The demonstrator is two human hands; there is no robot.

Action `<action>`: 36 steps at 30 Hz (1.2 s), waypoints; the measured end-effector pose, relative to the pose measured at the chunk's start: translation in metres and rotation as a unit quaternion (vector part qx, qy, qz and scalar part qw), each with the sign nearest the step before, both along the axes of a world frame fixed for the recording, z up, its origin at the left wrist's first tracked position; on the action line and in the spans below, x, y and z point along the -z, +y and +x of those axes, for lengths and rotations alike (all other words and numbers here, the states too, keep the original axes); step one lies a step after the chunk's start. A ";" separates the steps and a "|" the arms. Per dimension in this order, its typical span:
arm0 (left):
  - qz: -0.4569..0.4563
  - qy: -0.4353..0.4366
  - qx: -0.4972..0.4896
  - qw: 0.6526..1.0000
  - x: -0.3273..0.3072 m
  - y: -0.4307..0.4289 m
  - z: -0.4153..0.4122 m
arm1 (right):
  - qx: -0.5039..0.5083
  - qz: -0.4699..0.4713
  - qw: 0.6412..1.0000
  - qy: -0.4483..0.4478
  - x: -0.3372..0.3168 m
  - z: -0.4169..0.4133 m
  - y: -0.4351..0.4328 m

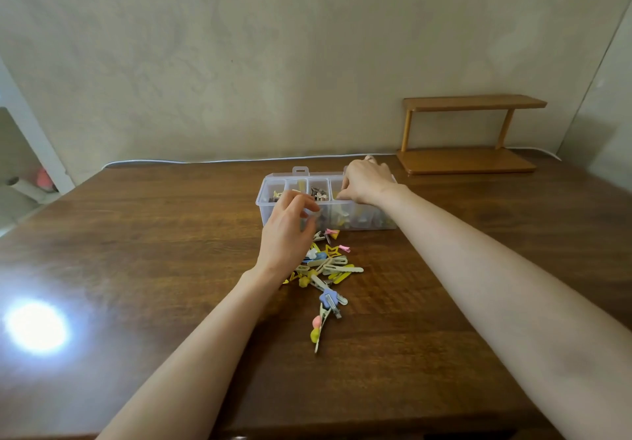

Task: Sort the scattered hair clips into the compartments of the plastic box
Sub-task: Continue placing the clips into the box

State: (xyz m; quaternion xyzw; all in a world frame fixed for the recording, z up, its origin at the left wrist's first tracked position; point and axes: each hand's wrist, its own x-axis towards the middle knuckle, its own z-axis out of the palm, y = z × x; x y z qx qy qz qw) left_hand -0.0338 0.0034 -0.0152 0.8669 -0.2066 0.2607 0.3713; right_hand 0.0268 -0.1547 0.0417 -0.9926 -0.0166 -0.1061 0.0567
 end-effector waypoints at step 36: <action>0.256 0.088 0.072 0.960 -0.014 0.010 0.001 | -0.152 0.162 0.974 -0.037 0.014 -0.071 -0.014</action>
